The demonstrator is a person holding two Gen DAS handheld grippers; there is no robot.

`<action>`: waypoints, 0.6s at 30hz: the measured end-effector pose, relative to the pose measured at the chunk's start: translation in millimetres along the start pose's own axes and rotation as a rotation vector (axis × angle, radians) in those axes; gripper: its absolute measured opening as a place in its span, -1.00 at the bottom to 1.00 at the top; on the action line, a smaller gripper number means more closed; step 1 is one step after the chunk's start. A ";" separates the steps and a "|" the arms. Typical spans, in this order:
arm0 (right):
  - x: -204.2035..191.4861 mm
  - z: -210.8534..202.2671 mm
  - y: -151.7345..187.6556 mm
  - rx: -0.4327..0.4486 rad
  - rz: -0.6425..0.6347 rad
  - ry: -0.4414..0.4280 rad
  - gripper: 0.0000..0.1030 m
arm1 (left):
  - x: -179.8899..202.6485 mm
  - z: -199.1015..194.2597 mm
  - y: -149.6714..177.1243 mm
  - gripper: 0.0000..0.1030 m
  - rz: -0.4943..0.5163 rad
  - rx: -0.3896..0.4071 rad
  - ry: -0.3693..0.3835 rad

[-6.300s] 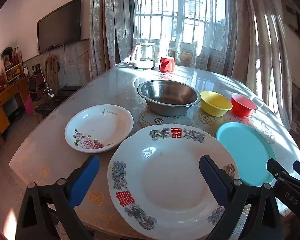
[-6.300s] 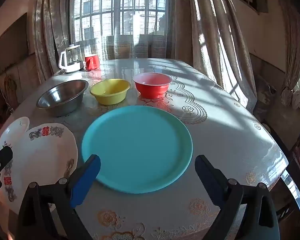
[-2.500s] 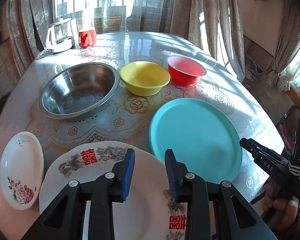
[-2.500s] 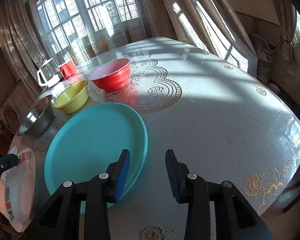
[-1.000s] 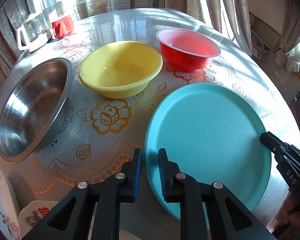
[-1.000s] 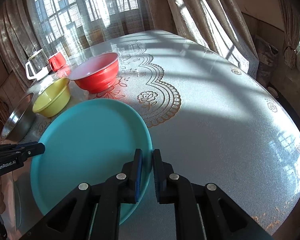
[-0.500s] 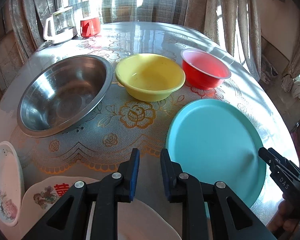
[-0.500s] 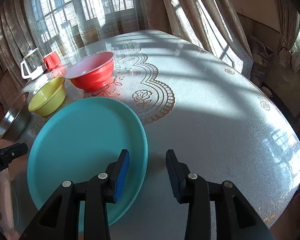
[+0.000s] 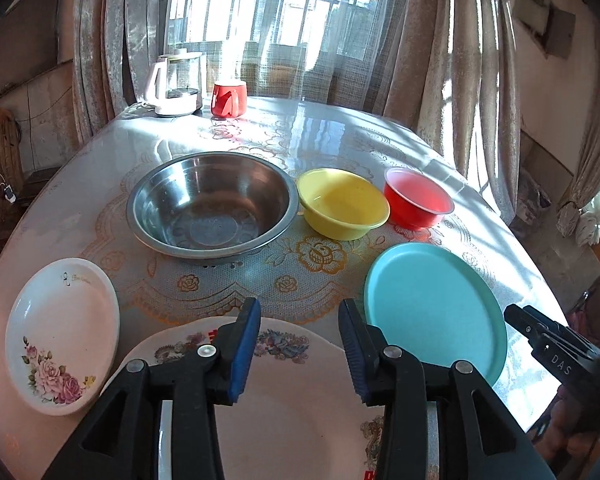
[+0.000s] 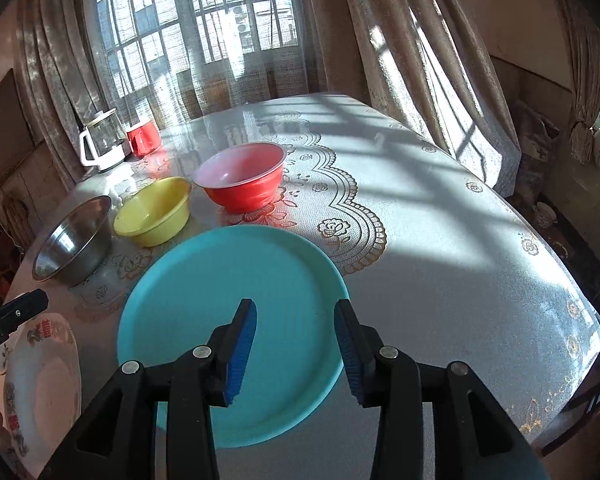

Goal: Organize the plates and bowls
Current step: 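Move both tools to the small rose-patterned white plate and grip its rim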

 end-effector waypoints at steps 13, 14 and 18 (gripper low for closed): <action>-80.4 -18.4 10.6 -0.044 -0.119 -0.245 -0.20 | -68.6 -63.3 19.3 0.05 -0.138 0.136 -0.083; -85.8 -19.2 11.2 -0.046 -0.127 -0.261 -0.20 | -75.2 -66.7 21.7 0.09 -0.160 0.137 -0.078; -109.8 -20.0 14.1 -0.071 -0.159 -0.329 -0.20 | -101.5 -77.7 34.6 0.13 -0.212 0.124 -0.102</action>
Point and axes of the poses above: each gripper's, at about its wrist camera, not at the fingertips, and z roughly the way its jaws point, x to its right, y to its underside, the point moved 4 cm from there along z, roughly the way its jaws point, and after that the axes turned 8 degrees about y, right-handed, at the moved point
